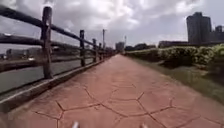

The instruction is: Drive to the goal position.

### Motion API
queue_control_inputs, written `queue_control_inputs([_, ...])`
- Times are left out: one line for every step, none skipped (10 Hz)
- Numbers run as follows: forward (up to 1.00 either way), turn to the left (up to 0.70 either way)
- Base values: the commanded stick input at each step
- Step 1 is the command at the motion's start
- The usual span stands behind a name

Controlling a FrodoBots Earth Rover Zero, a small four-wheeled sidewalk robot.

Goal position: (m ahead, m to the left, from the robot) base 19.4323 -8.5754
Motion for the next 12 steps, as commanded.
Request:
queue_control_inputs([0.69,0.00])
queue_control_inputs([0.69,0.00])
queue_control_inputs([0.69,-0.01])
queue_control_inputs([0.69,-0.02])
queue_control_inputs([0.69,-0.07])
queue_control_inputs([0.69,-0.31])
queue_control_inputs([0.69,-0.35])
queue_control_inputs([0.69,-0.20])
queue_control_inputs([0.69,0.00])
queue_control_inputs([0.69,0.00])
queue_control_inputs([0.69,0.00])
queue_control_inputs([0.69,0.00])
